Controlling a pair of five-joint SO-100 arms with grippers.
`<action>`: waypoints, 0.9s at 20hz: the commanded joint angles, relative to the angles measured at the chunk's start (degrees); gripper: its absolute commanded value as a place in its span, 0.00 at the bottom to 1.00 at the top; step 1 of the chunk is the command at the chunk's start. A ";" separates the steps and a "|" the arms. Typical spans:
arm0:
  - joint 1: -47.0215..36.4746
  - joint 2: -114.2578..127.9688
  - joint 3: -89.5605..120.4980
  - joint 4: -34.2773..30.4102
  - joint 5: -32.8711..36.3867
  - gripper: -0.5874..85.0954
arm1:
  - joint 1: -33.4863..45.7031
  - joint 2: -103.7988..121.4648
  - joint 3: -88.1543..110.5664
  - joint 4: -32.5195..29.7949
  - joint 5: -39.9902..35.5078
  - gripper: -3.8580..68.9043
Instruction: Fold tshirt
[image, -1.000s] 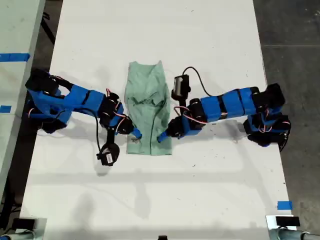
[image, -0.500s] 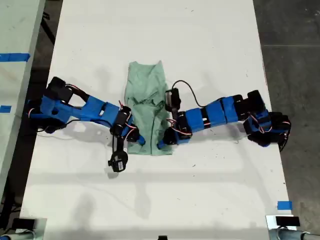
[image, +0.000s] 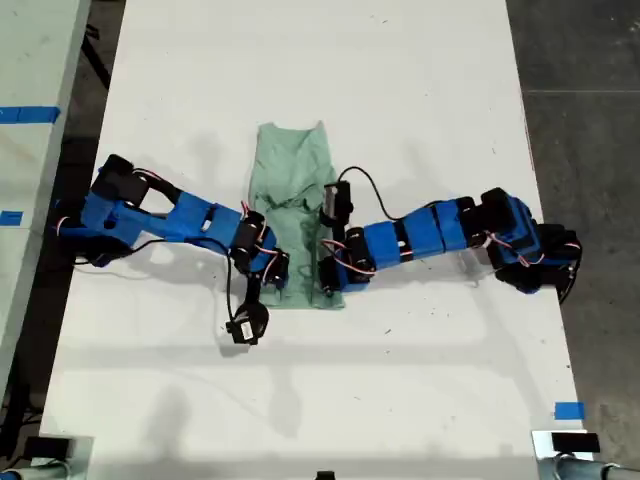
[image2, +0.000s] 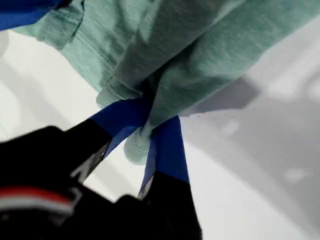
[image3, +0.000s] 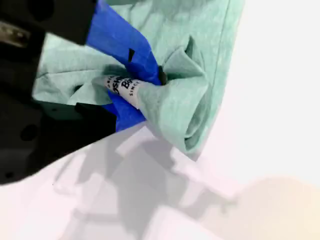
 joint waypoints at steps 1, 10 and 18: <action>0.88 1.93 -0.18 -0.18 1.76 0.01 | -2.46 3.16 -0.88 2.02 -0.26 0.02; 6.86 2.11 -24.08 15.03 4.39 0.01 | -11.34 17.14 -2.55 8.61 0.62 0.03; -8.61 12.92 -23.64 20.83 21.97 0.01 | 8.53 26.81 0.88 10.90 -15.56 0.03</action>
